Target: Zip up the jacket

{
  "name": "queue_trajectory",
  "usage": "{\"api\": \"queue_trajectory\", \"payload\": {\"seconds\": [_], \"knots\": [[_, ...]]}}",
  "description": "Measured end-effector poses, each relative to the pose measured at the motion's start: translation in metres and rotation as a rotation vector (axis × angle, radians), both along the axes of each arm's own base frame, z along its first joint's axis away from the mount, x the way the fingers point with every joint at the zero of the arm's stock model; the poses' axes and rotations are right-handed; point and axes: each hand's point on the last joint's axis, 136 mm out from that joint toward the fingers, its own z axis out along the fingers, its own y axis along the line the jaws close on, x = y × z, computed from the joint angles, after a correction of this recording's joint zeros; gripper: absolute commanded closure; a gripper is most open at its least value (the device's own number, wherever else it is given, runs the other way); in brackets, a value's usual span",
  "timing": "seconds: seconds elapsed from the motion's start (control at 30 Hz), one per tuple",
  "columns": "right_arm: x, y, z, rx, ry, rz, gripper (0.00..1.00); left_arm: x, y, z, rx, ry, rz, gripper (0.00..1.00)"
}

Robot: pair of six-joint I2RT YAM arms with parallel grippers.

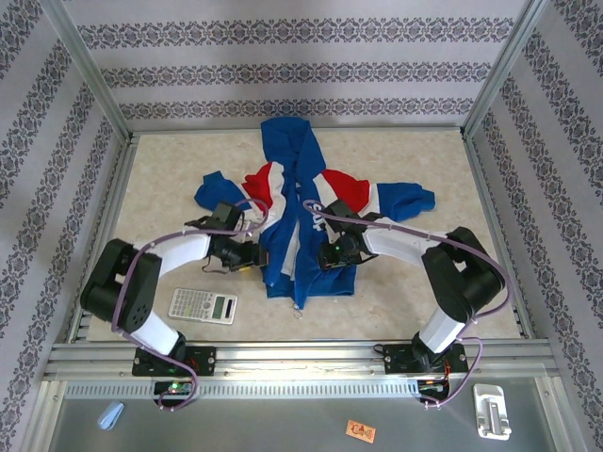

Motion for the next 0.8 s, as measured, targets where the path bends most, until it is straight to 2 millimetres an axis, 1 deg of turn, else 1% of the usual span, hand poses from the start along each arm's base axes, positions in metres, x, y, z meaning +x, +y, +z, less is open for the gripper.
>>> {"api": "queue_trajectory", "payload": {"seconds": [0.07, 0.13, 0.23, 0.3, 0.43, 0.53, 0.6, 0.73, 0.8], "knots": [[0.002, -0.002, -0.002, -0.004, 0.011, -0.018, 0.70, -0.008, -0.003, 0.006, -0.046, -0.025, 0.006, 0.50], [0.003, -0.002, 0.001, -0.004, 0.014, -0.034, 0.68, -0.012, -0.005, 0.013, -0.084, -0.053, 0.010, 0.50], [0.006, 0.000, 0.012, -0.005, -0.009, -0.052, 0.67, -0.019, -0.006, 0.022, -0.121, -0.083, 0.006, 0.50], [0.005, 0.003, 0.024, 0.000, -0.036, -0.058, 0.66, -0.023, -0.005, 0.029, -0.134, -0.110, 0.004, 0.50], [-0.003, 0.017, 0.047, 0.024, -0.087, -0.060, 0.66, -0.030, -0.002, 0.048, -0.163, -0.177, 0.002, 0.51], [-0.013, 0.032, 0.052, 0.032, -0.098, -0.051, 0.65, -0.040, -0.002, 0.057, -0.197, -0.209, 0.003, 0.50], [-0.021, 0.042, 0.052, 0.033, -0.094, -0.042, 0.65, -0.049, -0.003, 0.055, -0.213, -0.207, 0.001, 0.49], [-0.033, 0.069, 0.048, 0.036, -0.087, -0.014, 0.66, -0.070, -0.009, 0.037, -0.218, -0.149, -0.016, 0.49], [-0.036, 0.082, 0.043, 0.038, -0.082, 0.003, 0.69, -0.078, -0.014, 0.027, -0.219, -0.121, -0.028, 0.49]]}}
